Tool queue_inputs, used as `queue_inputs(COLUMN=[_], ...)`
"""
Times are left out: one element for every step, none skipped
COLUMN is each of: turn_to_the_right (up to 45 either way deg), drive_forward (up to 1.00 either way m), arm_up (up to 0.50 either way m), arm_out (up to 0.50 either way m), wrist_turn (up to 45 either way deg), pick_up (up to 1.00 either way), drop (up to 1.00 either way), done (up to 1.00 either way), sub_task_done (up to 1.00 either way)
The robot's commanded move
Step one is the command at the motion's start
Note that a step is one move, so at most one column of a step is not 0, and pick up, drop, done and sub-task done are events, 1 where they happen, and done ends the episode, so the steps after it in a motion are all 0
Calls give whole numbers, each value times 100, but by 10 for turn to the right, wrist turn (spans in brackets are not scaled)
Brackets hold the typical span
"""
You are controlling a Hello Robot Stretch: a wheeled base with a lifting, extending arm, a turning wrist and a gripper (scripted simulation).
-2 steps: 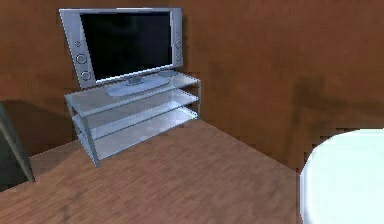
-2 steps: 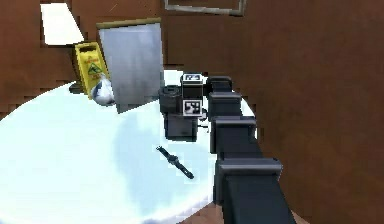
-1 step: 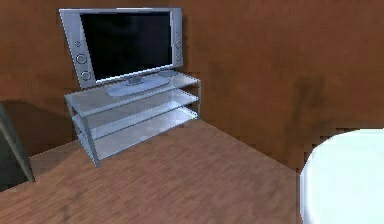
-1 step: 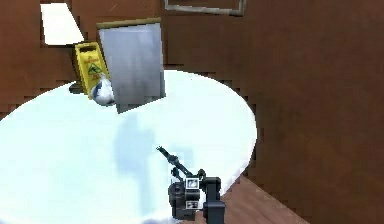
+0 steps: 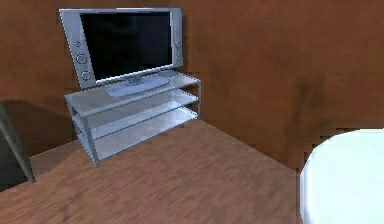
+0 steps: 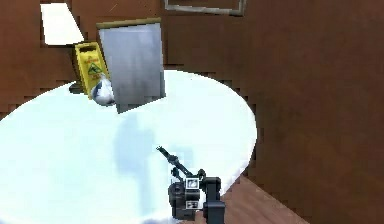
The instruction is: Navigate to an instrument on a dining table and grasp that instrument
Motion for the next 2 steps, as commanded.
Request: queue_inputs(turn_to_the_right=[0,0], drive_forward=[0,0], arm_up=[10,0], arm_out=[0,0], wrist_turn=[0,0], pick_up=[0,0], drop=[0,0], done=[0,100], sub_task_done=[0,0])
